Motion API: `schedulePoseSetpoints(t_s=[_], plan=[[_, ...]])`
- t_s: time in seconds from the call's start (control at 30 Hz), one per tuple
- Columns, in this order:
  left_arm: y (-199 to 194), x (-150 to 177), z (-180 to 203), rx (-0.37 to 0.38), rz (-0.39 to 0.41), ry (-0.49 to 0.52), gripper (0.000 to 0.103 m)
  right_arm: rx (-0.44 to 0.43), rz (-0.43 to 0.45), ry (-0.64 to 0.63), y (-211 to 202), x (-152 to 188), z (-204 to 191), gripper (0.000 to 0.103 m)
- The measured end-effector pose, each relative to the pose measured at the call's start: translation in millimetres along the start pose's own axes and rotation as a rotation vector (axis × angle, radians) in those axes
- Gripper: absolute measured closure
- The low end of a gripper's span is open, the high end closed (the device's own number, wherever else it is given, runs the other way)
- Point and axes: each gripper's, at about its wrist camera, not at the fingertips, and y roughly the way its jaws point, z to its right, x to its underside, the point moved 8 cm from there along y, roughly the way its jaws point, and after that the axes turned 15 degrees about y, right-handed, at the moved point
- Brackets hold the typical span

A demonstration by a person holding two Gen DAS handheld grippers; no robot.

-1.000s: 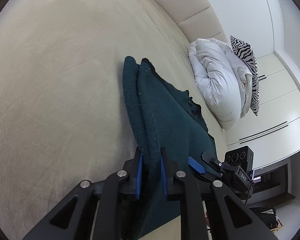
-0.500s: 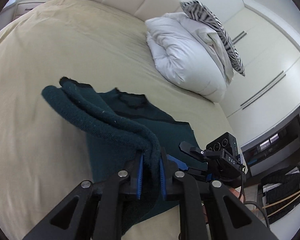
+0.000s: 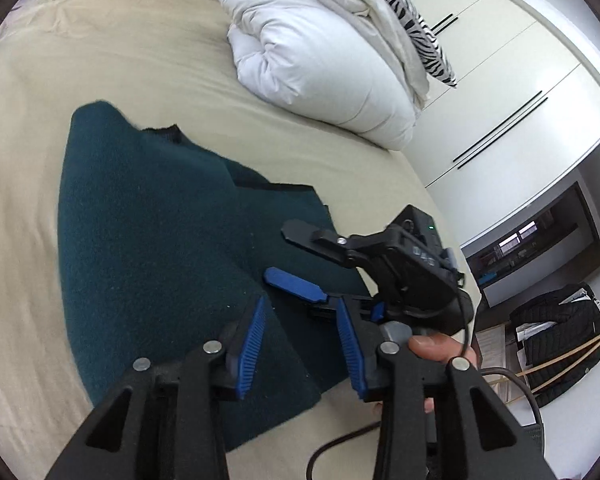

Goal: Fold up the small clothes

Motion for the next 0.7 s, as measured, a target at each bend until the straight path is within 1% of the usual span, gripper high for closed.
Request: schedulePoseSetpoints(t_s=[0.03,0.1,0.27,0.37,0.43,0.47,0.53,0.57,0.63,0.7], plan=[[-7.9,-0.4,-0.5,0.001,0.017,0.007,0.062,0.016,-0.001,-0.004,2.9,0.0,-0.7,0.039],[-18.6,4.5,-9.7,-0.036,0.031,0.011,0.062,0.043,-0.009,-0.015,9.9,0.9,-3.5,0.039],[-25.7,37.6,-42.0,-0.097,0.014,-0.049,0.062,0.134,-0.018,-0.015,17.4,1.4,-2.9,0.039],[-34.7,46.9,-49.3,-0.141,0.058,-0.042,0.065,0.202,-0.038,-0.031,26.6,3.4,-4.0,0.039],[-40.2,48.5,-52.1,-0.171,0.09,-0.028,0.065,0.225,-0.048,-0.038,29.4,4.5,-5.2,0.039],[-39.8,48.9,-53.2,-0.182,0.093,-0.018,0.065,0.233,-0.043,-0.039,29.6,4.0,-6.0,0.039],[-37.1,54.4,-55.2,-0.169,0.072,-0.012,0.065,0.259,-0.024,-0.051,29.5,1.9,-8.2,0.041],[-38.5,58.4,-57.7,-0.176,0.067,-0.008,0.065,0.277,-0.009,-0.063,27.6,0.9,-9.7,0.041],[-44.2,61.0,-60.9,-0.175,0.081,-0.012,0.065,0.3,0.009,-0.087,25.4,-0.4,-12.5,0.043],[-45.7,59.5,-62.3,-0.186,0.097,-0.01,0.065,0.325,0.046,-0.107,17.1,-0.8,-16.1,0.044]])
